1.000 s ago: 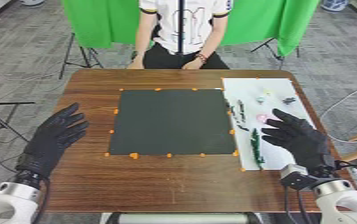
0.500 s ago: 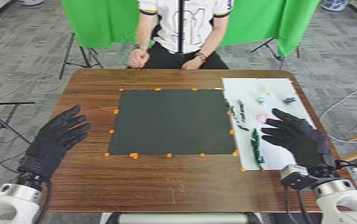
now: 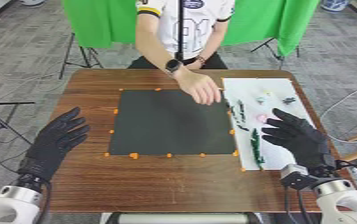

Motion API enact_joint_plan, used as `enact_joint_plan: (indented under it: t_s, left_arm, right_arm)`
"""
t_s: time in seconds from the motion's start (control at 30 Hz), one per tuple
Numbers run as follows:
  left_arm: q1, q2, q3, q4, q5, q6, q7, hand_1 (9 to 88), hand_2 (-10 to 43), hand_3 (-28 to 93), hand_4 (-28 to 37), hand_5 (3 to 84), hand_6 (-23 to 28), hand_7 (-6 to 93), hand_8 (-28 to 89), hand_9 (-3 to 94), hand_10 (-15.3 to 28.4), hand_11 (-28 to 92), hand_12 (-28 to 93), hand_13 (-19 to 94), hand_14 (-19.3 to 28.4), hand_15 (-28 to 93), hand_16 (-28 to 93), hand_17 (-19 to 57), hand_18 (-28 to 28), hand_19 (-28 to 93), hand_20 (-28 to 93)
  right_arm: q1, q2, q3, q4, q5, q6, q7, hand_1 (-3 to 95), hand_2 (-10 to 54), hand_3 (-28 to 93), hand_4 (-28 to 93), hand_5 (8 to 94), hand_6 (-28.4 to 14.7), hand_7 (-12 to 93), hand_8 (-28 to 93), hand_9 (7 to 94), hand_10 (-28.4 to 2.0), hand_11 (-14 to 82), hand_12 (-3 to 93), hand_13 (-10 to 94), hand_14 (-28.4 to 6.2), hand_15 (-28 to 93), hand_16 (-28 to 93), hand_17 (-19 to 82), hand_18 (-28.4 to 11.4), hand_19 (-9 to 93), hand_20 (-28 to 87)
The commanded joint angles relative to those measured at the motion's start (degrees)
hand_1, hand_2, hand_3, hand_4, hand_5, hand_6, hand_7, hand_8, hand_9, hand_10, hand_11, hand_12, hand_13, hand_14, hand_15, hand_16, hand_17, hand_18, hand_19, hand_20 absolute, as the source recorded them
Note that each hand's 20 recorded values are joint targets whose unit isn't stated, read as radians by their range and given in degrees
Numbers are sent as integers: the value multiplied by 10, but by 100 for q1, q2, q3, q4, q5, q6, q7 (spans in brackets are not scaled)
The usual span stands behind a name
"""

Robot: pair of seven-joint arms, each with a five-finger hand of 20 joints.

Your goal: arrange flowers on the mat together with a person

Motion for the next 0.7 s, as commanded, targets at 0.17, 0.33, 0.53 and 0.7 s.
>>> enact_joint_plan:
  t_s: [0.17,0.33,0.53,0.7]
  left_arm:
    - [13,-57,62,42,-24,49,-22,280,-21,693,-176,278,20,208,-99,243,112,213,189,205,139,307,20,-83,211,457,86]
    - [-38,-89,118,69,-49,35,-39,280,-21,694,-176,279,20,207,-99,244,112,213,188,205,138,307,20,-83,211,456,86]
    - [14,-97,134,53,-44,32,-32,279,-19,693,-177,279,20,208,-99,245,112,214,188,206,139,309,19,-83,210,457,87]
    - [50,-34,111,47,-70,45,-9,278,-20,695,-176,279,20,208,-99,246,113,216,187,207,139,310,18,-83,210,458,86]
  right_arm:
    - [-45,31,71,-43,-8,90,-44,118,-29,806,-283,402,-33,179,-110,430,-144,132,207,411,-124,291,193,134,-213,555,251]
    - [-46,2,46,-28,-6,70,-13,119,-28,805,-283,402,-33,179,-110,429,-144,131,207,411,-124,291,193,135,-213,556,252]
    - [-53,-31,14,-24,-12,21,16,120,-26,804,-283,403,-33,180,-111,429,-144,131,207,412,-125,292,192,134,-214,556,252]
    - [-123,-21,74,-40,-16,3,6,120,-26,805,-283,403,-34,180,-112,429,-145,131,206,412,-124,294,192,134,-213,557,252]
